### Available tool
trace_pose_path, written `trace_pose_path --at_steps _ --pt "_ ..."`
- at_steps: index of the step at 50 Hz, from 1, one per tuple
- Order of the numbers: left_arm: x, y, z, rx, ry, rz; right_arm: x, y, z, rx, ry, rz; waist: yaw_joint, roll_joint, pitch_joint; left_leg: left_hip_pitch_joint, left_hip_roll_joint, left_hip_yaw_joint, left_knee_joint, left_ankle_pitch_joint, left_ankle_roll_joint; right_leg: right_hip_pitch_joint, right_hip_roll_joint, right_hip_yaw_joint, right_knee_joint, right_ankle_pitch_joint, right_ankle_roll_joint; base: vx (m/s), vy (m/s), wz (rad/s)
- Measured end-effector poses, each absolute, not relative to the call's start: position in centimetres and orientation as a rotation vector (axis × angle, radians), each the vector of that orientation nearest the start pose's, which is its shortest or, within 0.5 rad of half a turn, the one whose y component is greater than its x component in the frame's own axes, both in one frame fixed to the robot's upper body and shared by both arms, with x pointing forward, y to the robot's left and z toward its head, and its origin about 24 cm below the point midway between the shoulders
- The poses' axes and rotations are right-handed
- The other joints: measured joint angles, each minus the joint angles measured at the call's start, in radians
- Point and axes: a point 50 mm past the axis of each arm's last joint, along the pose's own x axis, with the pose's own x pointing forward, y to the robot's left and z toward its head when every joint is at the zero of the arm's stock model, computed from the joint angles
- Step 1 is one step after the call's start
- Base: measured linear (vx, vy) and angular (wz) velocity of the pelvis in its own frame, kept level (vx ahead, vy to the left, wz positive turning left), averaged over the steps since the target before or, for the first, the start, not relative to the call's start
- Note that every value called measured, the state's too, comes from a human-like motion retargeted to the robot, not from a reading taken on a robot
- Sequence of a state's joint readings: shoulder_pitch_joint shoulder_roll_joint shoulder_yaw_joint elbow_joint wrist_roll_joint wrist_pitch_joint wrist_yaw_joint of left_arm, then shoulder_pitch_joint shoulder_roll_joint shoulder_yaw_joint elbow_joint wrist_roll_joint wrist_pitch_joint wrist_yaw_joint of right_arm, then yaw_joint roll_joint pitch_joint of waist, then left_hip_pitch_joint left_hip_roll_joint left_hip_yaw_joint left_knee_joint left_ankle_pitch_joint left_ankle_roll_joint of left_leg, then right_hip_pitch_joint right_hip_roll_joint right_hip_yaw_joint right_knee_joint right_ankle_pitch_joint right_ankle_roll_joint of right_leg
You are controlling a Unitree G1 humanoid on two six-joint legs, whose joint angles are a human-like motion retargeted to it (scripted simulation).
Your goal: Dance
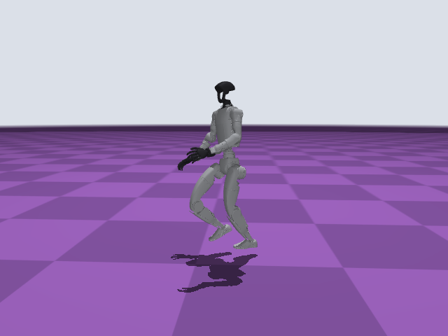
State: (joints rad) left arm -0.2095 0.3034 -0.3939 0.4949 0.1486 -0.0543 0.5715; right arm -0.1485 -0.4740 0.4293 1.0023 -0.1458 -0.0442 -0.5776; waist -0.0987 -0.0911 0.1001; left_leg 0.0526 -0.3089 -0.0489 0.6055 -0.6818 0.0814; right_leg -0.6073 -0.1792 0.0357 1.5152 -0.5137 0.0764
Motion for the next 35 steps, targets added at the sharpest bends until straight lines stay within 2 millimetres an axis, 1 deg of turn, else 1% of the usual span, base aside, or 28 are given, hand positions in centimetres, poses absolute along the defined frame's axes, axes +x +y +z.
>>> trace_pose_path --at_steps 3,5,8,9,10,12,14,16,18,20,23,26,28,31,33,35 --pt "24.5 16.4 -4.6 0.596 0.25 0.117 22.8 -25.6 -6.8 -0.941 0.438 -0.262 0.016 0.032 -0.013 -0.071 0.043 0.014 0.139 0.003 -0.023 0.075 0.036 -0.026 -0.053 0.011 0.003 0.03 -0.17 -0.28" --pt "22.3 16.4 -6.7 0.581 0.352 0.074 24.2 -23.7 -5.7 -0.891 0.337 -0.235 0.034 0.064 -0.025 -0.135 0.089 0.021 0.267 0.032 -0.051 0.14 0.084 -0.05 -0.12 0.016 0.004 0.01 -0.2 -0.35" --pt "18.8 16.9 -9.4 0.571 0.509 0.023 25.2 -21.3 -4.3 -0.828 0.223 -0.204 0.079 0.143 -0.035 -0.264 0.211 0.025 0.553 0.145 -0.108 0.252 0.213 -0.088 -0.276 0.005 -0.009 0.0 -0.19 -0.43" --pt "17.7 17.2 -10.2 0.571 0.557 0.011 25.5 -20.7 -3.8 -0.815 0.184 -0.2 0.096 0.174 -0.035 -0.311 0.268 0.025 0.66 0.182 -0.111 0.29 0.263 -0.097 -0.336 -0.009 -0.022 0.02 -0.17 -0.43" --pt "16.7 17.5 -10.8 0.572 0.602 0.0 25.9 -20.2 -3.2 -0.804 0.144 -0.198 0.113 0.205 -0.034 -0.359 0.328 0.024 0.766 0.216 -0.108 0.328 0.314 -0.105 -0.398 -0.027 -0.037 0.05 -0.16 -0.49" --pt "15.3 18.1 -11.6 0.57 0.674 -0.003 26.9 -19.4 -1.5 -0.807 0.052 -0.203 0.149 0.264 -0.022 -0.45 0.41 -0.006 0.943 0.231 -0.098 0.4 0.41 -0.099 -0.516 -0.082 -0.077 0.08 -0.15 -0.57" --pt "14.2 18.7 -12.2 0.568 0.731 0.001 28.0 -18.8 0.1 -0.829 -0.034 -0.204 0.173 0.305 -0.002 -0.533 0.453 -0.033 1.072 0.223 -0.075 0.458 0.475 -0.077 -0.599 -0.144 -0.117 0.12 -0.12 -0.49" --pt "13.3 19.3 -12.6 0.568 0.777 0.007 28.9 -18.4 1.3 -0.859 -0.096 -0.195 0.185 0.331 0.021 -0.606 0.464 -0.046 1.151 0.199 -0.046 0.497 0.518 -0.046 -0.643 -0.196 -0.144 0.14 -0.07 -0.36" --pt "12.6 19.9 -12.9 0.574 0.806 0.015 29.5 -17.8 2.0 -0.885 -0.131 -0.174 0.19 0.346 0.038 -0.667 0.451 -0.04 1.174 0.171 -0.021 0.517 0.543 -0.016 -0.66 -0.225 -0.152 0.18 -0.02 -0.35" --pt "12.0 20.6 -13.0 0.572 0.827 0.033 29.6 -17.2 2.0 -0.904 -0.137 -0.14 0.195 0.35 0.041 -0.713 0.42 -0.023 1.146 0.147 -0.002 0.523 0.551 0.007 -0.667 -0.234 -0.144 0.21 0.02 -0.45" --pt "12.2 22.4 -12.3 0.584 0.803 0.096 28.9 -16.6 0.6 -0.926 -0.092 -0.064 0.204 0.33 0.018 -0.747 0.346 0.011 1.023 0.121 0.011 0.516 0.526 0.046 -0.665 -0.217 -0.109 0.24 0.04 -0.48" --pt "12.5 24.2 -11.3 0.605 0.751 0.174 27.5 -16.6 -1.4 -0.973 -0.021 0.014 0.217 0.286 -0.018 -0.741 0.262 0.04 0.852 0.092 0.015 0.494 0.466 0.062 -0.64 -0.199 -0.068 0.26 0.05 -0.41" --pt "12.9 25.2 -10.6 0.624 0.711 0.227 26.3 -17.1 -3.0 -1.024 0.038 0.064 0.219 0.243 -0.04 -0.716 0.198 0.055 0.733 0.077 0.02 0.474 0.416 0.071 -0.603 -0.186 -0.033 0.26 0.06 -0.12" --pt "13.5 26.4 -9.6 0.662 0.654 0.289 24.0 -18.7 -5.4 -1.123 0.134 0.135 0.204 0.163 -0.059 -0.65 0.093 0.074 0.582 0.063 0.04 0.44 0.333 0.087 -0.489 -0.153 0.04 0.26 0.06 0.2" --pt "14.1 27.0 -9.0 0.69 0.616 0.324 22.3 -20.1 -6.8 -1.192 0.204 0.172 0.183 0.104 -0.06 -0.597 0.019 0.082 0.506 0.05 0.064 0.406 0.273 0.095 -0.36 -0.095 0.104 0.24 0.06 0.4" --pt "15.0 27.3 -8.2 0.719 0.568 0.356 20.7 -21.7 -8.0 -1.258 0.274 0.195 0.16 0.053 -0.053 -0.548 -0.041 0.087 0.458 0.032 0.088 0.351 0.206 0.084 -0.19 -0.009 0.156 0.25 0.04 0.35"
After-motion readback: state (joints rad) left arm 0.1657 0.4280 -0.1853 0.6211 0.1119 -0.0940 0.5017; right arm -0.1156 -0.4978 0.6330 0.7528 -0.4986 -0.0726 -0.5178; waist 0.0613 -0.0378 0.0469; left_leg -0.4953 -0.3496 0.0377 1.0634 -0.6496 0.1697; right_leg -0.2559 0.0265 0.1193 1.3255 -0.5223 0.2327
